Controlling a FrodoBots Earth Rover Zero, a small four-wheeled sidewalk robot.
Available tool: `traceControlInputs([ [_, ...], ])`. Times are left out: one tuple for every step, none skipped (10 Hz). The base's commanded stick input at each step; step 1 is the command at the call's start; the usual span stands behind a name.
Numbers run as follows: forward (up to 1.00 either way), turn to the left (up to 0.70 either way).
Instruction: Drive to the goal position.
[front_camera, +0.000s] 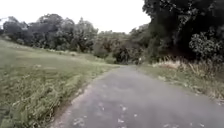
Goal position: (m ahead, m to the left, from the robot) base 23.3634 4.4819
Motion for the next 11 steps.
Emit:
traceControlInputs([
  [1.00, -0.15],
  [1.00, -0.17],
  [1.00, -0.20],
  [1.00, -0.22],
  [1.00, -0.21],
  [1.00, -0.14],
  [1.00, 0.00],
  [1.00, 0.00],
  [1.00, 0.00],
  [1.00, 0.00],
  [1.00, 0.14],
])
